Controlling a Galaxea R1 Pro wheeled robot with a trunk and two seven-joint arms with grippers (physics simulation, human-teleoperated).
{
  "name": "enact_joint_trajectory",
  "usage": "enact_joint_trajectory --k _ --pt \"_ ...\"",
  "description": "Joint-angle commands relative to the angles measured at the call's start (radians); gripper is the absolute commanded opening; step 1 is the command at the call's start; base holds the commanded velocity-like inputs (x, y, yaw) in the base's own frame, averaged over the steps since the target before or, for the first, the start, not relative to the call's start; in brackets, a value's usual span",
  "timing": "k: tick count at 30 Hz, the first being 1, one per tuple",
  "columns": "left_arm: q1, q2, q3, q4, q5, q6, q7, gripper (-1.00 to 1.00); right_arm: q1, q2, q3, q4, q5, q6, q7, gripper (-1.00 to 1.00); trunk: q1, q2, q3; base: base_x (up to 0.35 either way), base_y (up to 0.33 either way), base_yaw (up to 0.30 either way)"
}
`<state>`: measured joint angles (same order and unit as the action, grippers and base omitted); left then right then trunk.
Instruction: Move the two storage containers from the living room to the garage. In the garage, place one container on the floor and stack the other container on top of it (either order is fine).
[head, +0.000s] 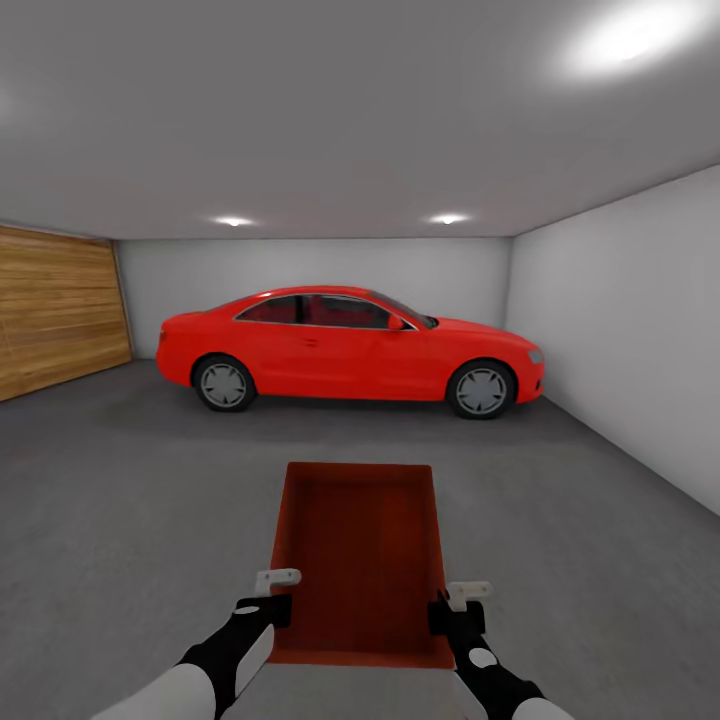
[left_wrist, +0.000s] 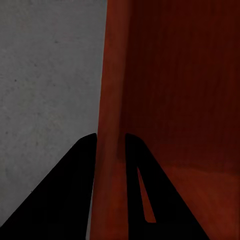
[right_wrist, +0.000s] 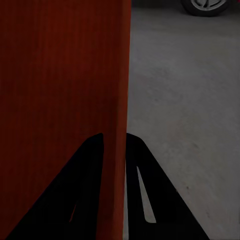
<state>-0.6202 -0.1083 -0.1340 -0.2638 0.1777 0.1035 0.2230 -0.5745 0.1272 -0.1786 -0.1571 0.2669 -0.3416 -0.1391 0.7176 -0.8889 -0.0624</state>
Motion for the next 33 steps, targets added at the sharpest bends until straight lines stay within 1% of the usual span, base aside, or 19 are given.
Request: enact_joint_trajectory --k 1,33 --pt "-0.001 0.012 0.016 -0.006 -0.018 0.007 0.013 -1.00 -0.001 0.000 -0.033 0.002 0.005 -0.004 -0.004 -1.00 0.001 -0.001 -0.002 0.321 0.000 0.000" --pt "-0.001 0.013 0.016 -0.006 -0.018 0.007 0.013 -1.00 -0.001 0.000 -0.033 0.002 0.005 -0.004 -0.004 -1.00 0.001 -0.001 -0.002 0.321 0.000 0.000"
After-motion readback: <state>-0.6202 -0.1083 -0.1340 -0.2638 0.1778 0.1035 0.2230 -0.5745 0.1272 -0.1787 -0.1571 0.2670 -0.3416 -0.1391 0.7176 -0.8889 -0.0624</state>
